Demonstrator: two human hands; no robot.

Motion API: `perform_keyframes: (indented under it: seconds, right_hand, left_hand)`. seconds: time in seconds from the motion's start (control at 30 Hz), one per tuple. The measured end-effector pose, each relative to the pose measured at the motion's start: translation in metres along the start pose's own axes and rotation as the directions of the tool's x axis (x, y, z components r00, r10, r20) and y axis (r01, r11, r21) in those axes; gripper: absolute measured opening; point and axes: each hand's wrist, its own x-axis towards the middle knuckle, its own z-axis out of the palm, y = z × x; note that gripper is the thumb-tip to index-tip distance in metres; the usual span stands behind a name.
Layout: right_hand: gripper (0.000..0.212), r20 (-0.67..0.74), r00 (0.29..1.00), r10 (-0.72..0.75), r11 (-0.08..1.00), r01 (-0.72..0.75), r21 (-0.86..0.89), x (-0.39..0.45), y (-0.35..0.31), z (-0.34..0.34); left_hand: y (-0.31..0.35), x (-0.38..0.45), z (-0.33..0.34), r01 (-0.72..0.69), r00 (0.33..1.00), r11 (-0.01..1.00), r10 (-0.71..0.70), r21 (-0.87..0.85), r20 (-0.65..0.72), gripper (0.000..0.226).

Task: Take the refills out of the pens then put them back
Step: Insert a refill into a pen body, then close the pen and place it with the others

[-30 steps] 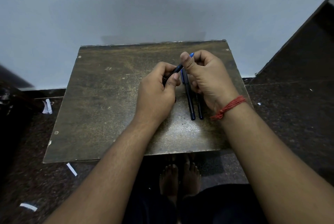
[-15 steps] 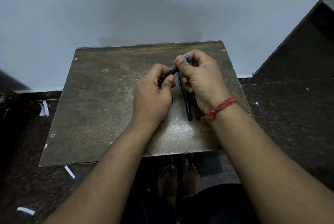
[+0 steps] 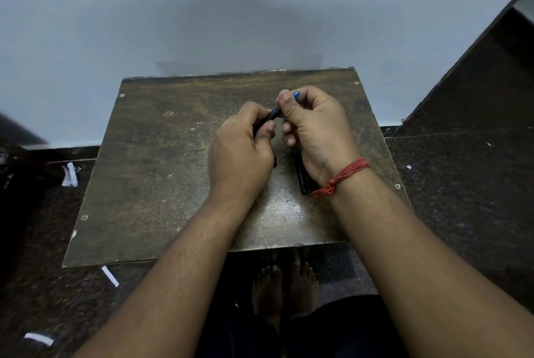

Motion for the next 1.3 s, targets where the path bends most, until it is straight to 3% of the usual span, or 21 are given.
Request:
perform_keyframes:
  seconds: [0.07, 0.13, 0.17, 0.23, 0.3, 0.4, 0.47, 0.7, 0.77, 0.83, 0.9, 0.93, 1.0, 1.07, 1.13, 1.3]
  right_hand:
    - [0.009, 0.008, 0.999, -0.040, 0.998, 0.040, -0.056, 0.001, -0.001, -0.001]
    - [0.007, -0.008, 0.992, -0.126, 0.963, 0.121, -0.241, 0.002, -0.003, -0.004]
    - [0.005, -0.006, 0.982, -0.189, 0.898, 0.170, -0.406, 0.003, -0.004, -0.007]
    - [0.005, 0.082, 0.961, -0.263, 0.665, 0.242, -0.707, 0.002, -0.006, -0.011]
    - [0.009, 0.204, 0.955, -0.217, 0.452, 0.283, -0.846, -0.003, -0.006, -0.010]
    - [0.019, 0.324, 0.935, -0.146, 0.231, 0.350, -0.908, -0.011, 0.002, 0.001]
    - [0.025, 0.361, 0.921, -0.145, 0.145, 0.381, -0.913, -0.015, 0.007, 0.008]
    - [0.022, 0.374, 0.919, -0.128, 0.110, 0.387, -0.915, -0.014, 0.013, 0.014]
    - [0.022, 0.363, 0.925, -0.110, 0.135, 0.376, -0.917, -0.010, 0.012, 0.013]
    - [0.022, 0.313, 0.940, -0.135, 0.259, 0.339, -0.905, -0.004, 0.008, 0.009]
    - [0.020, 0.177, 0.966, -0.187, 0.561, 0.253, -0.788, -0.001, 0.002, 0.004]
    - [0.018, 0.080, 0.976, -0.202, 0.732, 0.205, -0.650, 0.001, -0.001, 0.000]
    - [0.015, -0.112, 0.971, -0.210, 0.923, 0.160, -0.349, 0.006, -0.007, -0.007]
    - [0.013, -0.228, 0.953, -0.198, 0.978, 0.177, -0.107, 0.011, -0.012, -0.015]
    - [0.011, -0.293, 0.938, -0.183, 0.980, 0.196, 0.016, 0.013, -0.015, -0.022]
    - [0.008, -0.334, 0.921, -0.201, 0.976, 0.216, 0.009, 0.016, -0.013, -0.024]
  left_hand:
    - [0.000, 0.001, -0.002, 0.018, 0.999, 1.000, -0.018, -0.010, -0.029, 0.005]
    - [-0.002, 0.005, -0.005, 0.074, 0.993, 0.996, -0.079, -0.058, -0.084, 0.005]
    - [-0.004, 0.008, -0.008, 0.114, 0.986, 0.989, -0.124, -0.090, -0.114, 0.008]
    - [-0.011, 0.013, -0.014, 0.188, 0.961, 0.971, -0.213, -0.146, -0.176, 0.009]
    - [-0.017, 0.016, -0.018, 0.231, 0.937, 0.959, -0.265, -0.167, -0.226, 0.007]
    - [-0.017, 0.016, -0.019, 0.256, 0.927, 0.951, -0.292, -0.174, -0.236, 0.005]
    - [-0.016, 0.015, -0.018, 0.259, 0.929, 0.950, -0.295, -0.177, -0.224, 0.006]
    - [-0.012, 0.014, -0.017, 0.276, 0.931, 0.948, -0.305, -0.161, -0.201, 0.006]
    - [-0.011, 0.014, -0.016, 0.280, 0.934, 0.945, -0.309, -0.167, -0.182, 0.006]
    - [-0.012, 0.014, -0.015, 0.272, 0.945, 0.948, -0.296, -0.165, -0.140, 0.008]
    - [-0.013, 0.013, -0.013, 0.253, 0.961, 0.955, -0.268, -0.157, -0.076, 0.011]
    - [-0.012, 0.013, -0.012, 0.242, 0.967, 0.959, -0.250, -0.147, -0.044, 0.011]
    - [-0.009, 0.011, -0.009, 0.208, 0.978, 0.971, -0.208, -0.119, 0.006, 0.011]
    - [-0.007, 0.009, -0.007, 0.166, 0.986, 0.981, -0.162, -0.104, 0.046, 0.010]
    - [-0.007, 0.007, -0.005, 0.132, 0.989, 0.988, -0.126, -0.086, 0.072, 0.009]
    - [-0.007, 0.005, -0.003, 0.086, 0.991, 0.995, -0.080, -0.056, 0.105, 0.006]
